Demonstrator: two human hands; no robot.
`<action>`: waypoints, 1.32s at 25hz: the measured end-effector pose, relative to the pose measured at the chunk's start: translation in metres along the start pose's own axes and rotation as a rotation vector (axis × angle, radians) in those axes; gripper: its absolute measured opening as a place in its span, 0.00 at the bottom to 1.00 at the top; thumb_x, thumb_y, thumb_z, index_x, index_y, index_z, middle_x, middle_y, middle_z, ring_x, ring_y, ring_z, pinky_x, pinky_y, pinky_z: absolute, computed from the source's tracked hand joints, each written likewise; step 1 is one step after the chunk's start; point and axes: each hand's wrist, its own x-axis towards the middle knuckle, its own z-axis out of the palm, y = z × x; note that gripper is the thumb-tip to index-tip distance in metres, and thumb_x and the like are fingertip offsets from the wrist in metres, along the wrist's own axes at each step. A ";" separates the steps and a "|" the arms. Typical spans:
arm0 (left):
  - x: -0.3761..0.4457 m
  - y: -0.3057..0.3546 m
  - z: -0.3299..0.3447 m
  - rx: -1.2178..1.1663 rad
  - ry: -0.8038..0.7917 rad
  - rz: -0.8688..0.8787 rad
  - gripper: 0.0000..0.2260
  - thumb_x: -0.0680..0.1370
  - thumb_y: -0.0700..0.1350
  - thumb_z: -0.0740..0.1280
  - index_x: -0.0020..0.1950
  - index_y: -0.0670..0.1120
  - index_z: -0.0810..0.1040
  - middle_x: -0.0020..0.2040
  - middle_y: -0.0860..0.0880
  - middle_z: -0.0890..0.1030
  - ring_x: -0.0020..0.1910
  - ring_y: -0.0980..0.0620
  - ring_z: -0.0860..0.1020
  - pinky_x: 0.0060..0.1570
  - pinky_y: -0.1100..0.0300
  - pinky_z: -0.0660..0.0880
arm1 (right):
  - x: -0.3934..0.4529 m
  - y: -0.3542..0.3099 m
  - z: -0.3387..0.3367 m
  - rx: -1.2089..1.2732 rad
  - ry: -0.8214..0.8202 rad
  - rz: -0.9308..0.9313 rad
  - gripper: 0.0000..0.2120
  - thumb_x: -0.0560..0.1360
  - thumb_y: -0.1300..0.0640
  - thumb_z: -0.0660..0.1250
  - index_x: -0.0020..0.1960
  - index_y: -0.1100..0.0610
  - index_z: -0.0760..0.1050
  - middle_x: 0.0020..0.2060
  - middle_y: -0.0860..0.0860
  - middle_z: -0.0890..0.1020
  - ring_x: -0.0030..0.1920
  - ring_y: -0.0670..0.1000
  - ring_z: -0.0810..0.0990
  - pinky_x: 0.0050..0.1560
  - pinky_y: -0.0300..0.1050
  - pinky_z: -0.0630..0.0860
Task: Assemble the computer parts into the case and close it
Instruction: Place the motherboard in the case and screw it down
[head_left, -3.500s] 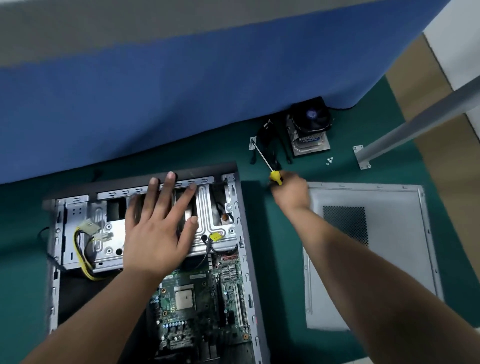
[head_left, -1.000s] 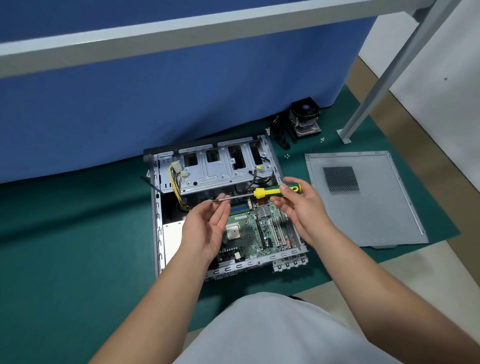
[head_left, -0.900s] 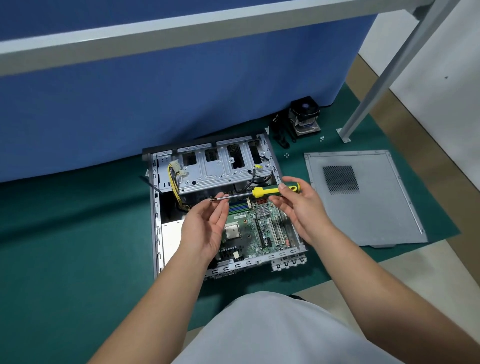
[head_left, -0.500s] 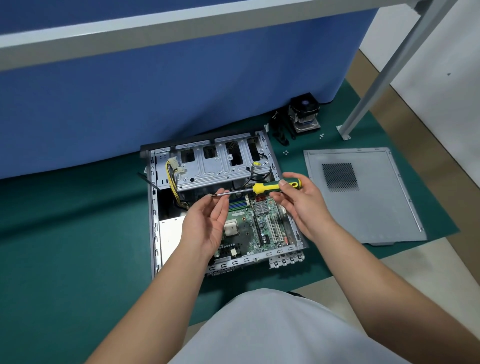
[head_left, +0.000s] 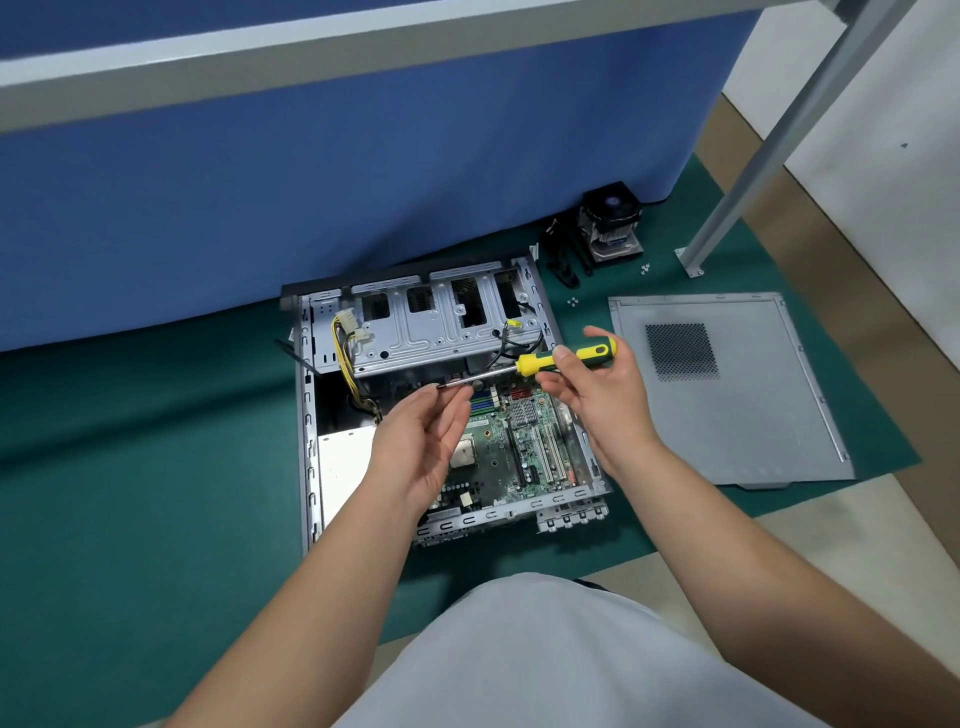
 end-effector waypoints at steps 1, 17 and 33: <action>0.000 -0.002 0.001 0.001 -0.005 0.004 0.09 0.84 0.36 0.62 0.64 0.37 0.73 0.55 0.33 0.84 0.55 0.39 0.85 0.45 0.55 0.84 | -0.001 0.001 0.001 0.032 0.009 0.016 0.21 0.78 0.60 0.72 0.68 0.55 0.69 0.51 0.62 0.84 0.46 0.58 0.87 0.51 0.47 0.83; 0.024 0.035 -0.042 1.443 -0.005 0.790 0.08 0.83 0.45 0.64 0.61 0.52 0.78 0.57 0.54 0.82 0.54 0.59 0.79 0.57 0.55 0.78 | 0.025 -0.006 -0.017 -0.335 0.072 -0.168 0.11 0.80 0.54 0.70 0.57 0.51 0.69 0.46 0.53 0.86 0.41 0.53 0.88 0.47 0.49 0.84; 0.049 0.048 -0.075 2.066 0.086 0.894 0.26 0.80 0.52 0.57 0.79 0.59 0.63 0.82 0.57 0.60 0.82 0.53 0.56 0.74 0.46 0.63 | 0.050 0.026 0.003 -1.133 -0.076 -0.409 0.17 0.81 0.45 0.66 0.64 0.51 0.66 0.45 0.54 0.79 0.41 0.55 0.78 0.38 0.51 0.77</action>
